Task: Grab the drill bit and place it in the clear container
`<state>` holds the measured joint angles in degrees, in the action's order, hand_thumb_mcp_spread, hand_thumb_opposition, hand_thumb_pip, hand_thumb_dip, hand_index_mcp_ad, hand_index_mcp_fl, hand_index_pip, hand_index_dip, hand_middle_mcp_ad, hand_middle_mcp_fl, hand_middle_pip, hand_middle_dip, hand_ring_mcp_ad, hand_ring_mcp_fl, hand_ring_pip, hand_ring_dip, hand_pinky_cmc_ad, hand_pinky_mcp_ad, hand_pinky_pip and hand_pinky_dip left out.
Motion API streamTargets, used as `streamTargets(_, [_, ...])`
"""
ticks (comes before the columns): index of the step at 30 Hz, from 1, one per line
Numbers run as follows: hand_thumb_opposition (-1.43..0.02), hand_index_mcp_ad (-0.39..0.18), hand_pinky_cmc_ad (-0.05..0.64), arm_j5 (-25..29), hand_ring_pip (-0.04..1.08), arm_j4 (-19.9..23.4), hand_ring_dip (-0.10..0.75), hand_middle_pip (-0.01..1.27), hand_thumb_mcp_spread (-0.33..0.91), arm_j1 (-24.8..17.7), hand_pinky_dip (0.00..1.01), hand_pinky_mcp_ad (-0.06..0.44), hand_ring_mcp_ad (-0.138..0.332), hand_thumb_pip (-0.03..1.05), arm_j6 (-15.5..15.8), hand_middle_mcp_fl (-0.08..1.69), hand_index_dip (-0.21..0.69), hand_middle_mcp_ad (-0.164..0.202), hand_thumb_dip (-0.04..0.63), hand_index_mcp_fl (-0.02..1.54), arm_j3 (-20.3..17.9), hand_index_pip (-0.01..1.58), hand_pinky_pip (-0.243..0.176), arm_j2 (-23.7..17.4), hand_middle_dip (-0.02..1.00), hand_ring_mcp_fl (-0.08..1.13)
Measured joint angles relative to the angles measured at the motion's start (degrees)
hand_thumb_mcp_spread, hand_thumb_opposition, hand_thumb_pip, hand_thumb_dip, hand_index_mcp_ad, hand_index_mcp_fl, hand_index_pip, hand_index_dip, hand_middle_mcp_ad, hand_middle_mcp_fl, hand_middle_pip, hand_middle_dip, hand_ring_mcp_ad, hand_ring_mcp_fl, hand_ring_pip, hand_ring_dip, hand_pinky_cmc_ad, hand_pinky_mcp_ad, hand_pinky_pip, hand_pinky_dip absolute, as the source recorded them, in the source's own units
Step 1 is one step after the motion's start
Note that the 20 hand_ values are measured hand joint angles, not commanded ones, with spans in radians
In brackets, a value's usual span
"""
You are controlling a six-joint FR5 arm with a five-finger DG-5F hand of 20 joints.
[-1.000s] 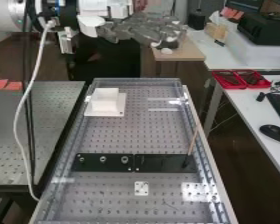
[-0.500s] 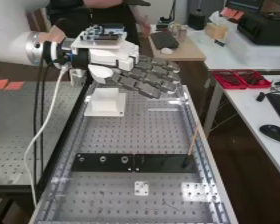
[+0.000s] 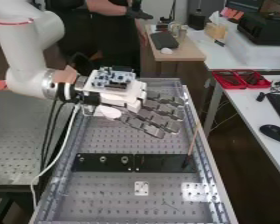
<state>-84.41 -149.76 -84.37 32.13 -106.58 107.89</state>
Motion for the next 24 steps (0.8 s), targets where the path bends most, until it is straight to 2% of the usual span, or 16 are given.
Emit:
streamTargets(4, [-0.75,-0.012,0.330,1.48,0.08,2.68,-0.016,0.14,0.28,0.43,0.32,0.216,0.262,0.55,-1.52,0.00,0.122,0.138,0.120,0.07,-0.30,0.24,-0.138,1.76,0.08,0.01])
streamTargets(7, [-0.76,-0.016,0.333,3.29,0.07,4.01,-0.016,0.14,0.27,0.79,0.32,0.216,0.269,0.60,-2.55,0.00,0.126,0.140,0.150,0.07,-0.10,0.45,-0.141,3.35,0.08,0.01])
streamTargets(9, [-0.77,-0.016,0.328,3.87,0.07,4.31,-0.016,0.15,0.28,1.20,0.32,0.218,0.267,0.61,-3.21,0.00,0.122,0.140,0.171,0.07,0.28,0.52,-0.138,4.47,0.09,0.01])
streamTargets(13, [-0.79,-0.016,0.328,3.99,0.07,4.55,-0.016,0.14,0.27,1.67,0.32,0.218,0.269,0.63,-3.85,0.00,0.113,0.140,0.190,0.07,0.93,0.73,-0.138,5.67,0.10,0.01])
streamTargets(15, [-0.80,-0.016,0.328,4.10,0.07,4.91,-0.016,0.14,0.29,1.89,0.32,0.218,0.269,0.63,-4.29,0.00,0.112,0.140,0.194,0.13,1.13,0.84,-0.138,6.33,0.10,0.01])
streamTargets(24, [-0.83,-0.021,0.328,4.99,0.07,7.55,-0.016,0.14,0.30,2.76,0.32,0.218,0.269,0.64,-8.33,0.02,0.072,0.140,0.211,0.20,1.81,1.08,-0.138,8.87,0.11,0.01])
